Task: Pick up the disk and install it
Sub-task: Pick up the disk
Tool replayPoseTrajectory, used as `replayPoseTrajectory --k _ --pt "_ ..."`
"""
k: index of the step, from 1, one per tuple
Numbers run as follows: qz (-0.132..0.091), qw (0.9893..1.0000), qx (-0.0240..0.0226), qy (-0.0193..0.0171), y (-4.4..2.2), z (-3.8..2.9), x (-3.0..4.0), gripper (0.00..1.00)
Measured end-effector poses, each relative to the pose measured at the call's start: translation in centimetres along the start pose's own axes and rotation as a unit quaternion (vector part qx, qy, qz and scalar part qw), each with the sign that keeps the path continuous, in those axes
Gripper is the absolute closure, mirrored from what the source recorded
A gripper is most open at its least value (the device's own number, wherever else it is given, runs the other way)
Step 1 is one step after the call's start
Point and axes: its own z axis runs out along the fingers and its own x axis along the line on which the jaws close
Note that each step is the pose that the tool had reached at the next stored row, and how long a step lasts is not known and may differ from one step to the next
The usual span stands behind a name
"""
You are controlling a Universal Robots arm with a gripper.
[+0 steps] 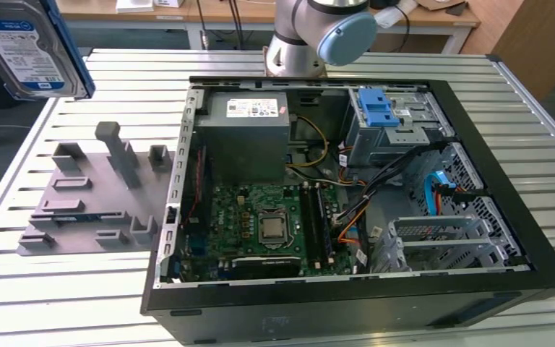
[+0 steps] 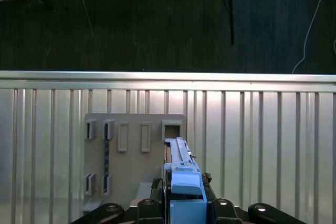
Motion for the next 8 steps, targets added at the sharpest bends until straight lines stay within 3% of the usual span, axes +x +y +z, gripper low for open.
replayPoseTrajectory --k 8 --pt "0.0 1.0 0.0 0.0 0.0 -0.81 -0.01 0.64"
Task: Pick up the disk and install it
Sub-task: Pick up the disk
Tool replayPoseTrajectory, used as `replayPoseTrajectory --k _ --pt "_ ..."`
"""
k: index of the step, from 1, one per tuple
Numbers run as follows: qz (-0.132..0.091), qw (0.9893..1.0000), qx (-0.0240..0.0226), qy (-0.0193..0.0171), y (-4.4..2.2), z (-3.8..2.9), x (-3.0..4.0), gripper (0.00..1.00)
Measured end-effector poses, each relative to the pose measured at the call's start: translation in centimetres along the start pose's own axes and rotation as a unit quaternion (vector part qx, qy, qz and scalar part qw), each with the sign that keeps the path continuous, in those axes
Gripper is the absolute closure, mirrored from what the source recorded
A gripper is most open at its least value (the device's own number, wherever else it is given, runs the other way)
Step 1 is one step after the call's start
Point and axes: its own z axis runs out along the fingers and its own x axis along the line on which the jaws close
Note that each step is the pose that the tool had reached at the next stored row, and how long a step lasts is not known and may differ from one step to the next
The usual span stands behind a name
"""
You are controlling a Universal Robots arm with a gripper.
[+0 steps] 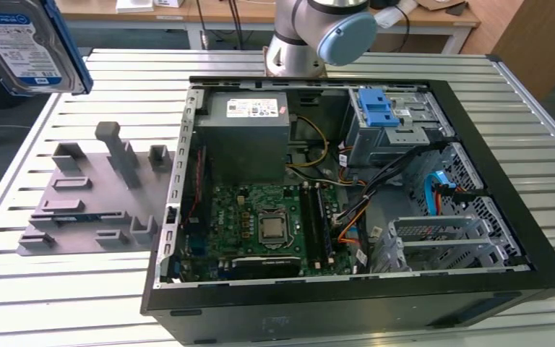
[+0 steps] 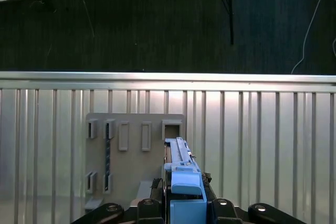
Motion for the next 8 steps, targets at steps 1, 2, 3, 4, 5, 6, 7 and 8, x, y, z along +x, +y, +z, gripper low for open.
replayPoseTrajectory --k 1,2,3,4,5,6,7,8 --pt "0.0 1.0 0.0 0.0 0.0 -0.1 0.0 0.64" --pt "0.0 1.0 0.0 0.0 0.0 -0.19 0.0 0.64" --pt "0.0 1.0 0.0 0.0 0.0 -0.28 0.0 0.64" --pt "0.0 1.0 0.0 0.0 0.0 -0.36 0.0 0.64" --pt "0.0 1.0 0.0 0.0 0.0 -0.45 0.0 0.64" --pt "0.0 1.0 0.0 0.0 0.0 -0.55 0.0 0.64" --pt "0.0 1.0 0.0 0.0 0.0 -0.64 -0.01 0.64" --pt "0.0 1.0 0.0 0.0 0.0 -0.74 -0.01 0.64"
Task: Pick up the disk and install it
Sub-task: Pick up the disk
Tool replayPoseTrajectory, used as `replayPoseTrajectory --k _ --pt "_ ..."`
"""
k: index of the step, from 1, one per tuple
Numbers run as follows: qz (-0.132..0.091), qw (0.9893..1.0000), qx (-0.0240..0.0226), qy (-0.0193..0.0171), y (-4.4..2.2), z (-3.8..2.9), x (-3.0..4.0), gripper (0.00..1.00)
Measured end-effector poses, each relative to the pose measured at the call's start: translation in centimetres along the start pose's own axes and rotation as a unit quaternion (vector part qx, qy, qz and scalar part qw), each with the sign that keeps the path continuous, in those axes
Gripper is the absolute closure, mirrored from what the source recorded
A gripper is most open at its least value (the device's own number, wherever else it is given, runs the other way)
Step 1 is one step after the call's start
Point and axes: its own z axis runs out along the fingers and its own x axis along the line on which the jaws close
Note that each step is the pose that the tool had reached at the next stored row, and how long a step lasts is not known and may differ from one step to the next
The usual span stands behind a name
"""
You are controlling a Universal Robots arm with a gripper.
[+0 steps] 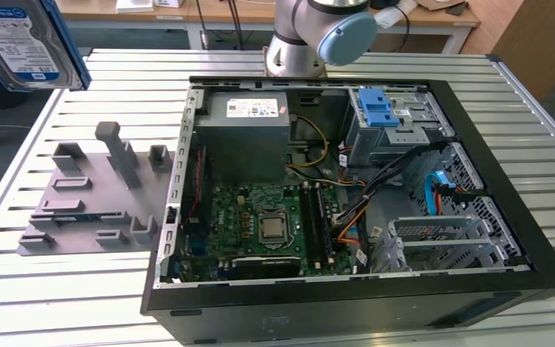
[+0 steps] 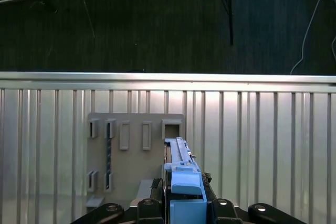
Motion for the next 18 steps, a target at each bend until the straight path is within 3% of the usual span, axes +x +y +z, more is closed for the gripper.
replayPoseTrajectory --k 18 --pt "0.0 1.0 0.0 0.0 0.0 -2.06 -0.02 0.64"
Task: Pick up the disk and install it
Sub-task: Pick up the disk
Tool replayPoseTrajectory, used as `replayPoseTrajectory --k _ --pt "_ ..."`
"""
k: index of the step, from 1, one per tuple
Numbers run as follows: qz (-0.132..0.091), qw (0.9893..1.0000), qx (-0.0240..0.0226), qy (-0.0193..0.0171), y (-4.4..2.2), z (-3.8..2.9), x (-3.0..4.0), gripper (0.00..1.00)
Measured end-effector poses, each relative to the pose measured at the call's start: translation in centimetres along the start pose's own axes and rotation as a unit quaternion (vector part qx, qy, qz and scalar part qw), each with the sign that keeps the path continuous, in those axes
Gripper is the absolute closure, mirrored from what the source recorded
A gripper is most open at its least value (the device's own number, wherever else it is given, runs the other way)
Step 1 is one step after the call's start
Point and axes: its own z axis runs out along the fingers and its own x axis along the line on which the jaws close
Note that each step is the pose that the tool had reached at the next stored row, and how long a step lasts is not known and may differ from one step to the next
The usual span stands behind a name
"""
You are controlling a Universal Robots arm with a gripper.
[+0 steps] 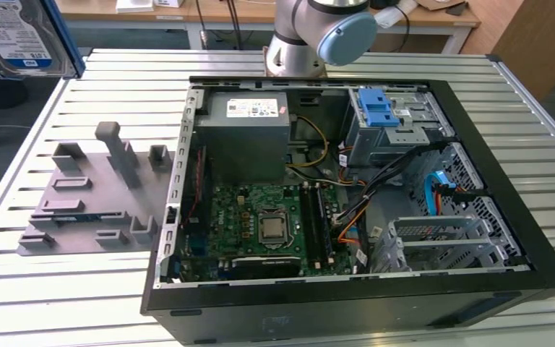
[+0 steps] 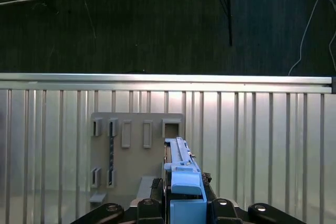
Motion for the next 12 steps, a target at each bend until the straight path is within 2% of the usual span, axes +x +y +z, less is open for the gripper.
replayPoseTrajectory --k 5,12 --pt "0.0 1.0 -0.0001 0.0 0.0 -0.46 -0.01 0.64" --pt "0.0 1.0 0.0 0.0 -0.04 -0.47 -0.01 0.64"
